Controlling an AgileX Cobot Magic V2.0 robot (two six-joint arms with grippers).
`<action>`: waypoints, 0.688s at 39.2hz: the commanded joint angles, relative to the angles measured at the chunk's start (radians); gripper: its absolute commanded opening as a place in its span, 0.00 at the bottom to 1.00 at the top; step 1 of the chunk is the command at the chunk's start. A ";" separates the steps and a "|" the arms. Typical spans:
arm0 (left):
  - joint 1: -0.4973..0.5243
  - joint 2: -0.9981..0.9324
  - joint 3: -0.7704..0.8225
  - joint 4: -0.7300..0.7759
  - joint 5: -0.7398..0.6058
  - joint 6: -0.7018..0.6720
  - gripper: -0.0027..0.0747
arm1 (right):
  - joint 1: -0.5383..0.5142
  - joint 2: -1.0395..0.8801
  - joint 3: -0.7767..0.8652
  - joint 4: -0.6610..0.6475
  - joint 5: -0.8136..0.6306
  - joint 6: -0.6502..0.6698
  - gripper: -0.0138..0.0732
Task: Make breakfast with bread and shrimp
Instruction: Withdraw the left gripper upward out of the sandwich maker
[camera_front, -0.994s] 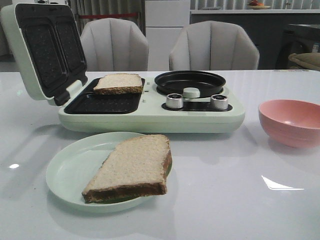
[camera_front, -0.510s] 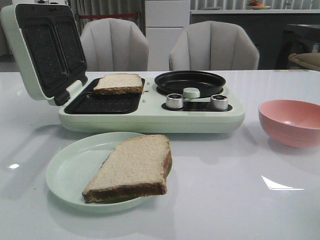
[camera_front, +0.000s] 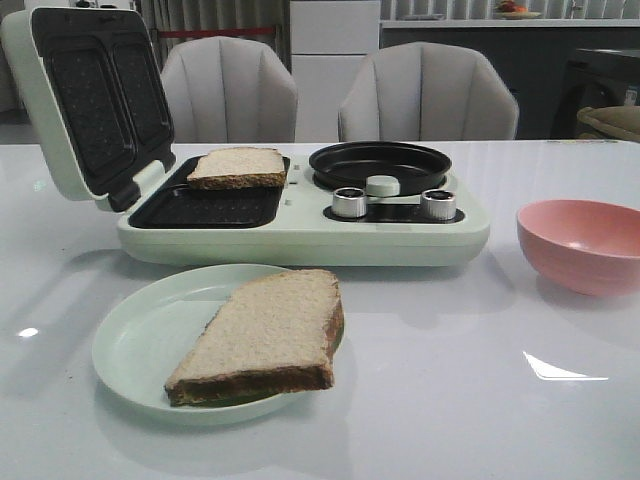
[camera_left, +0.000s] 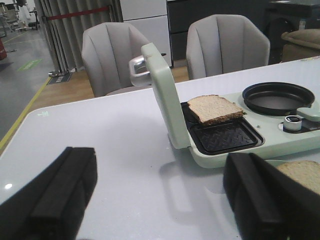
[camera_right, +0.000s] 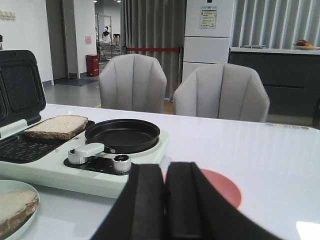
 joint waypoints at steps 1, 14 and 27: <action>0.002 -0.006 0.003 -0.024 -0.065 -0.010 0.76 | -0.003 -0.022 -0.016 -0.005 -0.080 0.000 0.33; 0.002 -0.001 0.074 -0.087 -0.150 -0.010 0.76 | -0.003 -0.022 -0.016 -0.005 -0.078 0.000 0.33; 0.002 -0.001 0.074 -0.087 -0.155 -0.010 0.76 | -0.003 -0.022 -0.024 0.007 -0.328 0.000 0.33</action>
